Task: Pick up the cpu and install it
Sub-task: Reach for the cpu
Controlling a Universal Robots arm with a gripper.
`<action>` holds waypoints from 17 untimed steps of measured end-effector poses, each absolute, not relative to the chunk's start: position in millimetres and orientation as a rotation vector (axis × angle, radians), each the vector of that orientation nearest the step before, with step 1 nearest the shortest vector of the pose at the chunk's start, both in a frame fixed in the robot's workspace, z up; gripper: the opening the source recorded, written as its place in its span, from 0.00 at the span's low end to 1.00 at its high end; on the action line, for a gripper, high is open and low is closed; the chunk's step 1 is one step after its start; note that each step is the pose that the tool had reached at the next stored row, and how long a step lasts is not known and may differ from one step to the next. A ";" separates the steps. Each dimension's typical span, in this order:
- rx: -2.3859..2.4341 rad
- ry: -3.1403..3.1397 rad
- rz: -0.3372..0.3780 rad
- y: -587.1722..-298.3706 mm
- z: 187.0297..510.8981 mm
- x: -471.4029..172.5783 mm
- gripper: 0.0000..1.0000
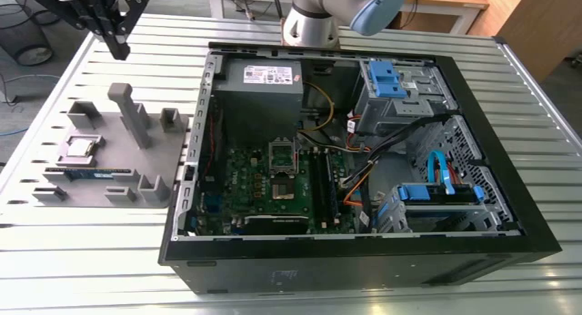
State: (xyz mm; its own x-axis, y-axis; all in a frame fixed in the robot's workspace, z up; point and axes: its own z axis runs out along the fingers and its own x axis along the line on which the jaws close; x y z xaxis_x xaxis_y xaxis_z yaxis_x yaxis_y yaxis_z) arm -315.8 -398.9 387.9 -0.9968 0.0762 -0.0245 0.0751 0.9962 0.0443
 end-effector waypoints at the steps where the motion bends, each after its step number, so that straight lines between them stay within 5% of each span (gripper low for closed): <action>1: 0.118 3.113 0.068 -398.9 387.5 -317.7 0.11; 17: 0.118 3.112 0.068 -399.0 377.1 -347.1 0.11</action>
